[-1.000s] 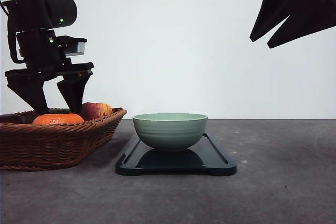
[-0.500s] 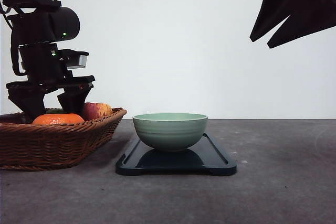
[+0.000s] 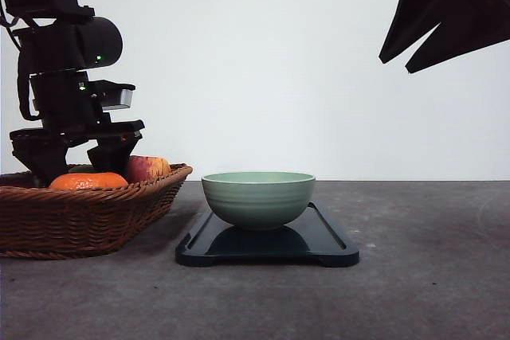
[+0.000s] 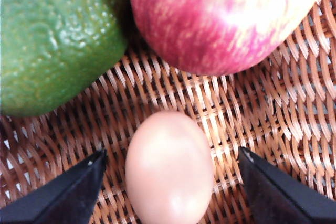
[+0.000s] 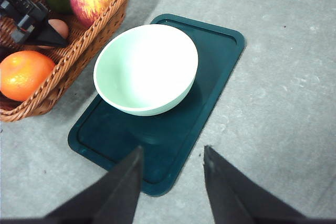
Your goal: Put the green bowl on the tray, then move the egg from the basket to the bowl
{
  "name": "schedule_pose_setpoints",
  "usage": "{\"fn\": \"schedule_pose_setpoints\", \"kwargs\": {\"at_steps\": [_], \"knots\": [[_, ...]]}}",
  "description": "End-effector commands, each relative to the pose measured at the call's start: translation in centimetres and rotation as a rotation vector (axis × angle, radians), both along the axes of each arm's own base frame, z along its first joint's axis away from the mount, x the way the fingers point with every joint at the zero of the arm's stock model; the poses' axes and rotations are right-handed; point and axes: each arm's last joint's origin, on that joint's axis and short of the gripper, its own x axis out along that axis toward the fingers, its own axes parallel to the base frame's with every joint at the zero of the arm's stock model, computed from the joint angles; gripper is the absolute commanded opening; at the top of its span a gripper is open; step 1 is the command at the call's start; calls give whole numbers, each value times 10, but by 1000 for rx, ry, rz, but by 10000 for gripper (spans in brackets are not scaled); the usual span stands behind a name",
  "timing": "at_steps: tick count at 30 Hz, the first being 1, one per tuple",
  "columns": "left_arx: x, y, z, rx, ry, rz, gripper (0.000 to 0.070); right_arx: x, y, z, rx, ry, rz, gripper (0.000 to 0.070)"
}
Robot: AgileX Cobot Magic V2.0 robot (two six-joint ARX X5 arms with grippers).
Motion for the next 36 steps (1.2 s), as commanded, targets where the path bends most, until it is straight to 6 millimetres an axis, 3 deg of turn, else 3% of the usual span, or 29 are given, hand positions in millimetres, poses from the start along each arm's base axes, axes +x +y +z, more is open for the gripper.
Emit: {"fn": "schedule_pose_setpoints", "kwargs": {"at_steps": [1, 3, 16, 28, 36], "knots": [[5, -2, -2, 5, -1, -2, 354, 1, 2, -1, 5, 5, -3, 225], [5, -2, -2, 3, 1, 3, 249, 1, 2, -1, 5, 5, -3, 225], [2, -2, 6, -13, -10, 36, 238, 1, 2, -2, 0, 14, -3, 225], [-29, 3, 76, -65, -175, 44, 238, 0, 1, -2, -5, 23, -3, 225], [-45, -21, 115, -232, -350, -68, 238, 1, 2, -2, -3, 18, -3, 225]]}}
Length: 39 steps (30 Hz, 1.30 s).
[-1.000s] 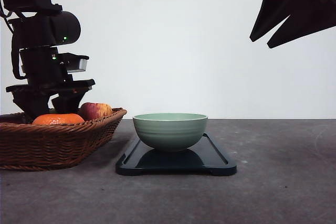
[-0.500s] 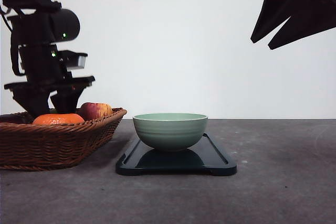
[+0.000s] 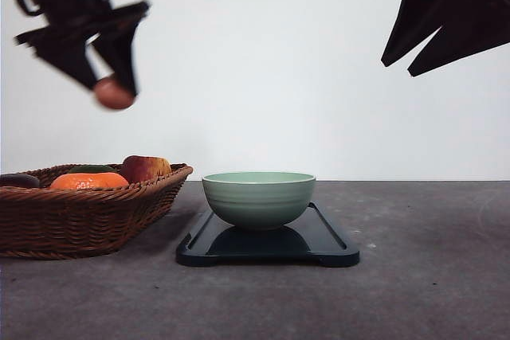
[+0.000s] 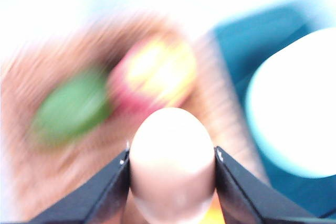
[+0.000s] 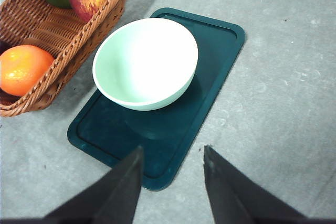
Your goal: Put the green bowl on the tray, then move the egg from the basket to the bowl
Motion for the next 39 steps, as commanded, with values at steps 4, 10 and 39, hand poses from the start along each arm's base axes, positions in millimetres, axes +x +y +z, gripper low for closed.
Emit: {"fn": "schedule_pose_setpoints", "kwargs": {"at_steps": [4, 10, 39], "knots": [[3, -25, 11, -128, -78, -57, 238, 2, 2, -1, 6, 2, -2, 225], [-2, -58, 23, -192, -213, -150, 237, 2, 2, -1, 6, 2, -2, 225], [17, -148, -101, 4, -18, -297, 228, 0, 2, -2, -1, 22, 3, 225]]}}
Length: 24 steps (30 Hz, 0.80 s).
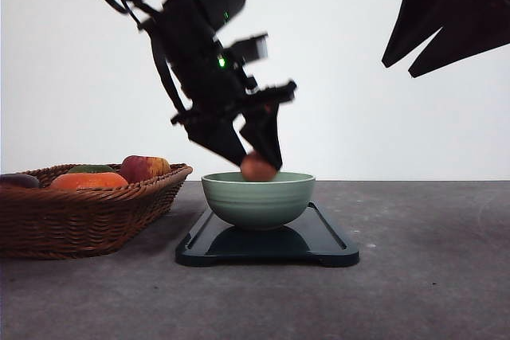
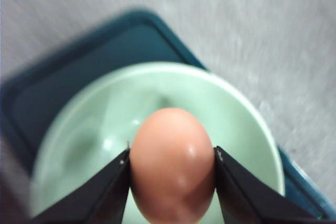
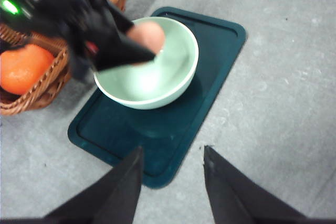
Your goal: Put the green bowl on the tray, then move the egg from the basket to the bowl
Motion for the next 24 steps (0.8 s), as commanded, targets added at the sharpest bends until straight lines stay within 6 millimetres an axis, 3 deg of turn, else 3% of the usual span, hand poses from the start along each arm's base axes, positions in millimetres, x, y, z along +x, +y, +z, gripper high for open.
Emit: {"fn": "schedule_pose_setpoints", "kwargs": {"at_steps": [1, 9, 24], "knots": [[2, -9, -4, 6, -12, -18, 228, 1, 2, -2, 2, 13, 0, 225], [3, -14, -22, 46, 15, -15, 229, 0, 2, -2, -2, 21, 0, 225], [2, -15, -31, 72, 50, -16, 230, 0, 1, -2, -3, 24, 0, 225]]}}
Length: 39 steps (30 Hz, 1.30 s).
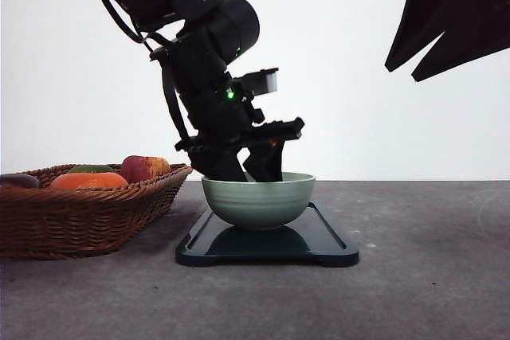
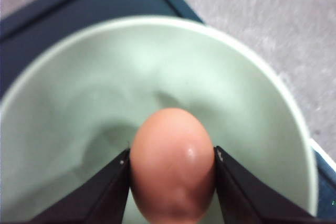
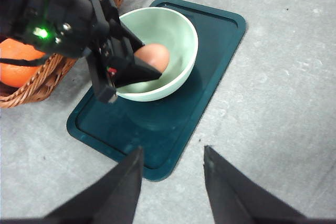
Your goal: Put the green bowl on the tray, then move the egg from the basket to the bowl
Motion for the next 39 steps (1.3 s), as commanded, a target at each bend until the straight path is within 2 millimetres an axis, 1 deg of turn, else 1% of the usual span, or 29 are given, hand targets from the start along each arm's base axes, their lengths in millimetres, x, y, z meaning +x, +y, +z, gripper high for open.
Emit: {"fn": "schedule_pose_setpoints", "kwargs": {"at_steps": [1, 4, 5, 8, 9, 11, 14, 18, 23, 27, 34, 39], "knots": [[2, -7, -5, 9, 3, -13, 231, 1, 2, -1, 4, 9, 0, 225], [1, -7, -5, 11, 5, -15, 250, 1, 2, -1, 4, 11, 0, 225], [1, -7, -5, 10, 4, -15, 273, 1, 2, -1, 4, 11, 0, 225], [1, -7, -5, 10, 4, -15, 385, 1, 2, -1, 3, 12, 0, 225], [1, -7, -4, 9, 4, -15, 400, 1, 2, -1, 2, 13, 0, 225], [1, -7, -2, 6, -1, -15, 403, 1, 2, -2, 0, 17, 0, 225], [1, -6, 6, -6, -16, -15, 403, 0, 1, -2, -4, 25, 0, 225], [2, -7, 25, -27, -45, -13, 403, 0, 1, -3, -7, 30, 0, 225], [5, -5, 57, -32, -54, -7, 403, 0, 1, -3, -7, 32, 0, 225], [0, 2, 83, -42, -64, 1, 403, -1, 1, -4, -12, 40, -1, 225], [-19, 30, 123, -84, -47, 19, 403, -2, 0, -5, -21, 57, -1, 225], [-34, 50, 138, -121, -42, 61, 403, -2, 0, -5, -21, 57, 0, 225]]}}
